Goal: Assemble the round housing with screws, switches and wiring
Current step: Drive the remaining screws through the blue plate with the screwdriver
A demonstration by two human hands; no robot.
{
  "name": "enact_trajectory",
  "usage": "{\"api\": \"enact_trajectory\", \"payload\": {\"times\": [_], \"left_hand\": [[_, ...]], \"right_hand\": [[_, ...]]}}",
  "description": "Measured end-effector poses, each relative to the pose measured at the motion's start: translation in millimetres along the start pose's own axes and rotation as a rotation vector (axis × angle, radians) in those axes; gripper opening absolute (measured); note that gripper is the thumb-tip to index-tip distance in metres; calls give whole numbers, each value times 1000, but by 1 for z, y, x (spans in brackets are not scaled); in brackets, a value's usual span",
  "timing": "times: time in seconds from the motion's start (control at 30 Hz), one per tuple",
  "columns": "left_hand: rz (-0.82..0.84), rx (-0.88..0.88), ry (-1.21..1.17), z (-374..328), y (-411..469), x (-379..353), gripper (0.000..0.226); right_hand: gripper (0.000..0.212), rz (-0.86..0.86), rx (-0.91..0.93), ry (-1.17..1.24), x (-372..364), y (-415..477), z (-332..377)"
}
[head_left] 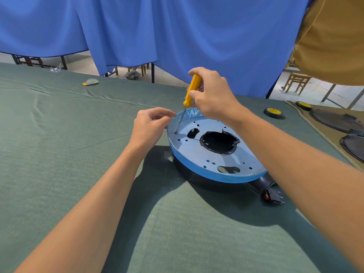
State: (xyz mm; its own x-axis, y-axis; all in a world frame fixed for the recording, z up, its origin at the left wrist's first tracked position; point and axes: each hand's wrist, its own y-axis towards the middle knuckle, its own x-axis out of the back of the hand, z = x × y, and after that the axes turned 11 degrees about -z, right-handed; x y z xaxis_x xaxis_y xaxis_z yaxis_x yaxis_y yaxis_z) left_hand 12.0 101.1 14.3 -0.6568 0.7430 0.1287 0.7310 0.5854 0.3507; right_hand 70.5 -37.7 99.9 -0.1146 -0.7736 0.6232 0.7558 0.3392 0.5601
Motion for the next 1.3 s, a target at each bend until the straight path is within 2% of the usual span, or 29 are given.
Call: {"api": "enact_trajectory", "payload": {"times": [0.33, 0.47, 0.57, 0.63, 0.77, 0.83, 0.93, 1.03, 1.1, 1.23, 1.3], "left_hand": [[57, 4, 22, 0, -1, 0, 7], [42, -26, -1, -2, 0, 1, 12], [26, -47, 4, -2, 0, 1, 21], [20, -60, 28, -1, -1, 0, 25], [6, -60, 87, -1, 2, -1, 1], [13, -81, 115, -1, 2, -2, 11], [28, -108, 147, -3, 2, -3, 15], [21, -125, 163, -4, 2, -3, 18], [-17, -176, 225, -5, -1, -4, 20], [-153, -293, 273, -10, -4, -5, 19], [-174, -276, 233, -11, -5, -5, 20]], "right_hand": [[29, 143, 156, -60, 8, 4, 23], [17, 113, 198, -159, -1, 7, 36], [19, 38, 150, -260, -13, 10, 40], [29, 6, 108, -315, -17, 11, 41], [37, 47, 19, -312, -20, 9, 38], [27, 102, 97, -291, -14, 9, 37], [40, 187, 294, -259, 2, 15, 41], [21, 243, 390, -345, 11, 22, 44], [10, 225, 364, -383, 8, 23, 43], [36, 145, 173, -375, -2, 22, 42], [37, 114, 85, -354, -3, 23, 41]]}}
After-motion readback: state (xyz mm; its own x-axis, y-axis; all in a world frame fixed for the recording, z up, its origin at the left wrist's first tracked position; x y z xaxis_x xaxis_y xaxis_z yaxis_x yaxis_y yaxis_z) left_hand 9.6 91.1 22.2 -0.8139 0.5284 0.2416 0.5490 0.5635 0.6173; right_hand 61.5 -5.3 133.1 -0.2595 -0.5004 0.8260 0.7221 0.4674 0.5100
